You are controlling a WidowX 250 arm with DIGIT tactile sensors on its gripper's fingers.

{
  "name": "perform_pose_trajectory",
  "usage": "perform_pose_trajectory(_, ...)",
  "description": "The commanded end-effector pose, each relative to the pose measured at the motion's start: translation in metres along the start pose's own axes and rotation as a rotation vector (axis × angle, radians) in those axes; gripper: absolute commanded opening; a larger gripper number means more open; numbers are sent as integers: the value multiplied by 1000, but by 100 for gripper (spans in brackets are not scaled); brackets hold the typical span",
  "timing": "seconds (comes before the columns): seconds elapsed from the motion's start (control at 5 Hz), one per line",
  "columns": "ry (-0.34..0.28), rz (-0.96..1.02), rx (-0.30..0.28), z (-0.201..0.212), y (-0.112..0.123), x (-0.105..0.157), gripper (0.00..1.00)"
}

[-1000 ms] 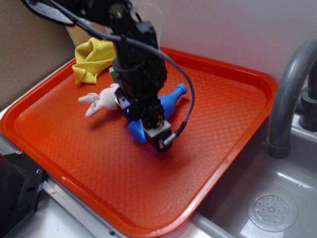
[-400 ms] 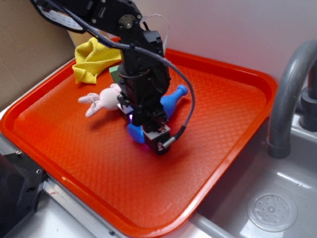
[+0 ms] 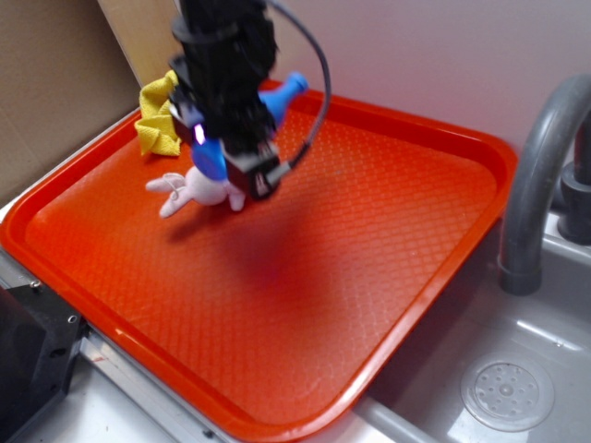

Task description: Grab the blue bottle.

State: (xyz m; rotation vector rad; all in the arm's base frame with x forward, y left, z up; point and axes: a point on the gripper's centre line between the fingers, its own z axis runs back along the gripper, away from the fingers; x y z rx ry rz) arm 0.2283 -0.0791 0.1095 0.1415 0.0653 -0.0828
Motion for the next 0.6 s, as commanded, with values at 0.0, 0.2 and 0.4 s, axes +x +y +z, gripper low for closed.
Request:
perform_pose_trajectory(0.0,-99,126,-111,87,49,-24,0)
perform_pose_trajectory(0.2,-145,125,-144,99,57,-31,0)
perform_pose_trajectory(0.4,-196,12,-100,92,52,-26,0)
